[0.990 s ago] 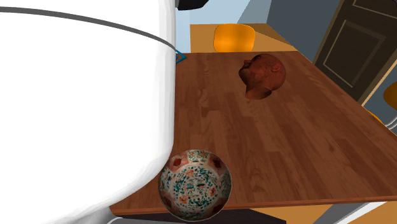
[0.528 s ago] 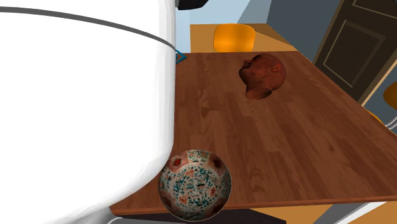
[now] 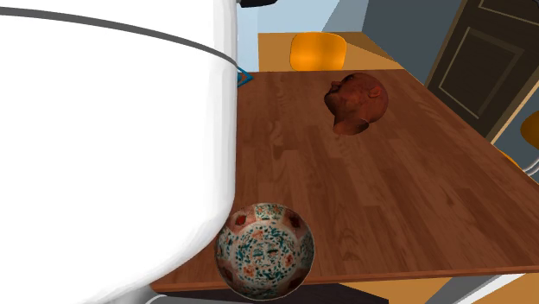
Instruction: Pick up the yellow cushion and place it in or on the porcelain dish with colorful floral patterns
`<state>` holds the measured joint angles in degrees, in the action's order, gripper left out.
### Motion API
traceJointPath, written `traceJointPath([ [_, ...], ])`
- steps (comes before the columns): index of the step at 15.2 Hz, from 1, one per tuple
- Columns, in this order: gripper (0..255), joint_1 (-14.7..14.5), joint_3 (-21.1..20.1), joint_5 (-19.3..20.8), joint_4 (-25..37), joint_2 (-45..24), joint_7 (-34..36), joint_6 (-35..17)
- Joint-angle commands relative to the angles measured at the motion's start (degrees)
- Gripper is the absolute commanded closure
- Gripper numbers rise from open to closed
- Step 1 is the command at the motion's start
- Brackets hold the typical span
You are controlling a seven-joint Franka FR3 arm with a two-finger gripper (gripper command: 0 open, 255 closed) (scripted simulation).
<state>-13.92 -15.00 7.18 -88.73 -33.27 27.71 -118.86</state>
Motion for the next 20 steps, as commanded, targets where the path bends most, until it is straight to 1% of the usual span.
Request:
traceJointPath([
  [1,255,0.01,-0.13,-0.17,0.32,0.70,-0.01,1.02],
  [18,255,0.11,-0.84,-1.36,7.16,4.75,-0.54,11.78],
  [20,255,1.78,-1.11,-2.52,-0.48,10.04,-1.53,9.33],
])
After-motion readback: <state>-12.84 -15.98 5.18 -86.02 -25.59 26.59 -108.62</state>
